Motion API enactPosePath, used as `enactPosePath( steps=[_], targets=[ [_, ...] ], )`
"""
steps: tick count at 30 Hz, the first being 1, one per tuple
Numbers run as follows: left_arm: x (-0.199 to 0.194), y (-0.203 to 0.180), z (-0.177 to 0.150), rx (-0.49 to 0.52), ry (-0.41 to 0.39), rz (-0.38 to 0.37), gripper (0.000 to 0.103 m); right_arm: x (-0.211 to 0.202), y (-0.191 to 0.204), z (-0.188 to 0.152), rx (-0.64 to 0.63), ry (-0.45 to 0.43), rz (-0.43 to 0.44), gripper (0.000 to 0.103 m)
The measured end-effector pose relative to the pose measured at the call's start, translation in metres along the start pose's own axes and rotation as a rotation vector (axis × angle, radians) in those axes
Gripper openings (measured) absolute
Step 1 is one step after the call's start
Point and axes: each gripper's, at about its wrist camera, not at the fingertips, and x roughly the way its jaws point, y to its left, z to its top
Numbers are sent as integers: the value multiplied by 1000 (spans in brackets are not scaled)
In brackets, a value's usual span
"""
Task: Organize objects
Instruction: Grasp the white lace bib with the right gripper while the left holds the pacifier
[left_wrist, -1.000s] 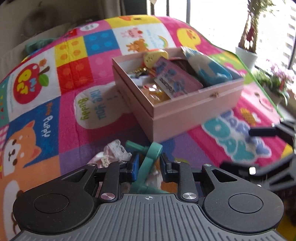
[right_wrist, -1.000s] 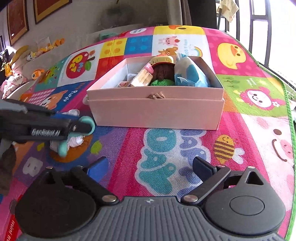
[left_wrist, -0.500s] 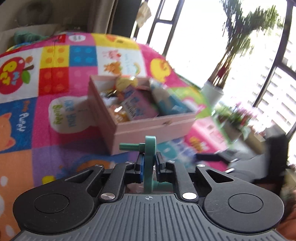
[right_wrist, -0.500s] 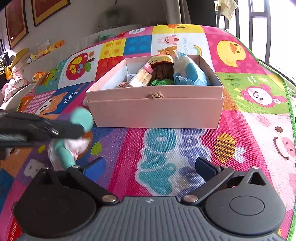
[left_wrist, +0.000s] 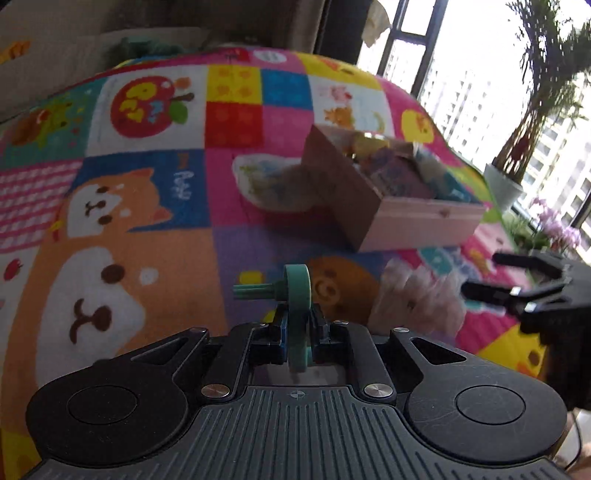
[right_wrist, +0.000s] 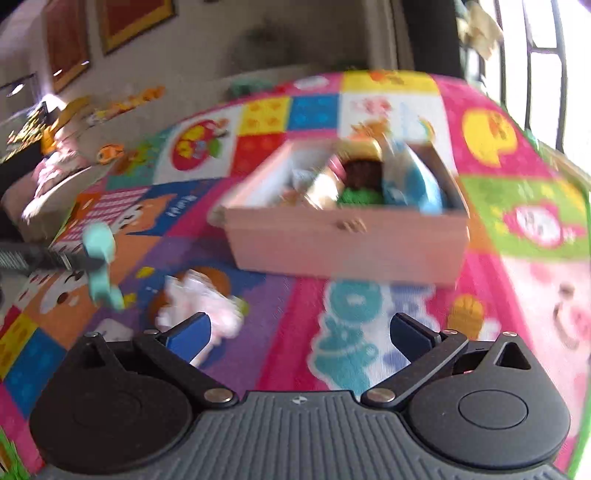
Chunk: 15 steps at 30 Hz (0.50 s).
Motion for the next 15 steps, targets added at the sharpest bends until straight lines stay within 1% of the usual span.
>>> enactPosePath(
  steps=[2,5,6,9,10,12,15],
  targets=[
    [4,-3,-9,40,18,19,14,-6,6,7,-28,-20,2,103],
    [9,-5,-17,44,21,22,14,-8,14,11,-60,-4,90,103],
    [11,-6,-17,47,14,24,14,-6,21,10,-83,7,99,103],
    [14,-5,-17,34,-7,17,14,11,42,-1,-189,59,56,102],
    [15,-3,-17,23,-11,13,14,18,47,-5,-220,87,35,96],
    [14,-1,-17,8,-17,6,14,33,54,-11,-265,145,-16,90],
    [13,1,-21,-4,-26,-3,14,33,55,-11,-271,127,-83,90]
  ],
)
